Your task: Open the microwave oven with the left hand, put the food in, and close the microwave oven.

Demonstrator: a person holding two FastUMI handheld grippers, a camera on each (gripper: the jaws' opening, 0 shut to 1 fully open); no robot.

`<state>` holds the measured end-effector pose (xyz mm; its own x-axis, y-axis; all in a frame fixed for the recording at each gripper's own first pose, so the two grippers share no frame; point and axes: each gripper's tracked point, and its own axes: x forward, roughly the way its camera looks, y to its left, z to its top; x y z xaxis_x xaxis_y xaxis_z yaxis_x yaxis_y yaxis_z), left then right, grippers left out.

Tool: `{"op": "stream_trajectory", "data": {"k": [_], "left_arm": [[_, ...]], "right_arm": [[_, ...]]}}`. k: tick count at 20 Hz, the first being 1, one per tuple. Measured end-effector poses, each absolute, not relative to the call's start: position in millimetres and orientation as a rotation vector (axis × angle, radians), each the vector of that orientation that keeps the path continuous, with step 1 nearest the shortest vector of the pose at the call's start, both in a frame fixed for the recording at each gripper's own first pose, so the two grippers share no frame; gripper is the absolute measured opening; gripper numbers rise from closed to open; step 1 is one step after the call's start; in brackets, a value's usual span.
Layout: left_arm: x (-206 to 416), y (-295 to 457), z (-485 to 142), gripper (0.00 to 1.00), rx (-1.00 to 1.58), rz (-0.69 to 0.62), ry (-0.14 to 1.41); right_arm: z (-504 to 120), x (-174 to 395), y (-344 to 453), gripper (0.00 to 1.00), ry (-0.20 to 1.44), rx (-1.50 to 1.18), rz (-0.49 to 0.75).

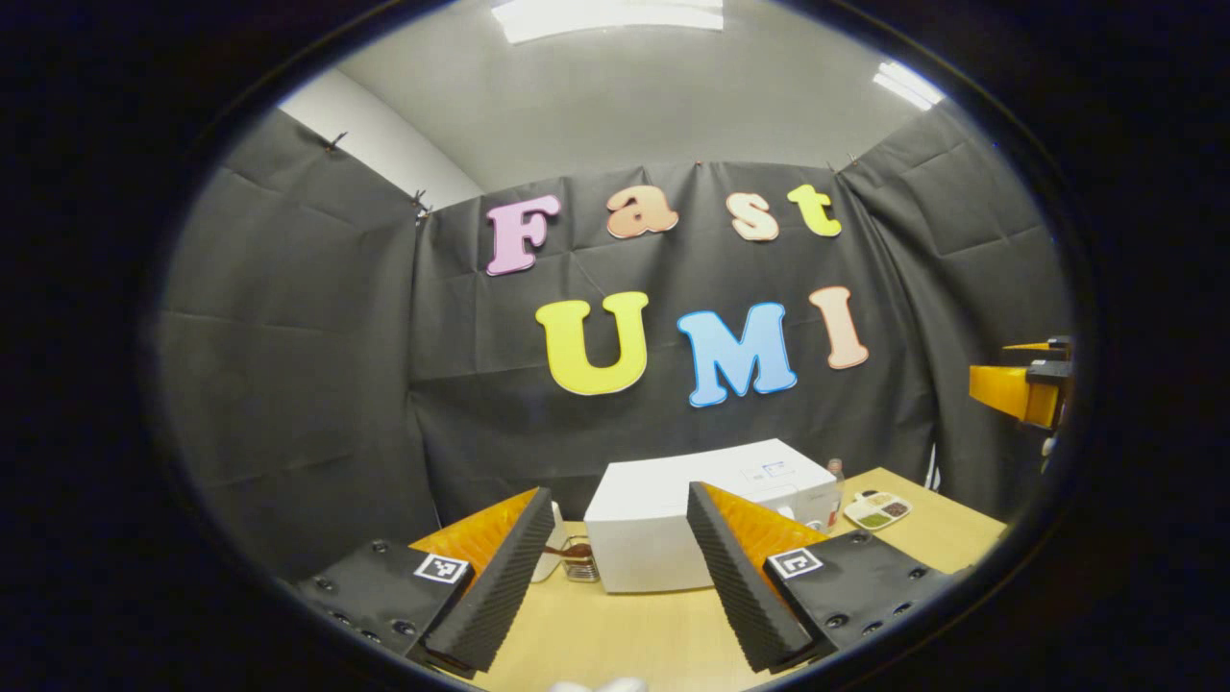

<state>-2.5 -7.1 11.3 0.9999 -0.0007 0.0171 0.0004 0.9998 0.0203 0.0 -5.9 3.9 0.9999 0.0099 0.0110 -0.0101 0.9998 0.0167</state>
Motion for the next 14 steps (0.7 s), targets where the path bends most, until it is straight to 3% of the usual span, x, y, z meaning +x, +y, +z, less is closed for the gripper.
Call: {"op": "stream_trajectory", "data": {"k": [7,14], "left_arm": [[16,-21,-11,0.99,0.015,-0.006,-0.006],[72,-119,-82,0.99,-0.001,-0.095,0.018]], "right_arm": [[-2,4,-11,0.96,-0.002,0.009,0.006],[-16,17,-28,0.96,0.035,0.005,-0.009]]}}
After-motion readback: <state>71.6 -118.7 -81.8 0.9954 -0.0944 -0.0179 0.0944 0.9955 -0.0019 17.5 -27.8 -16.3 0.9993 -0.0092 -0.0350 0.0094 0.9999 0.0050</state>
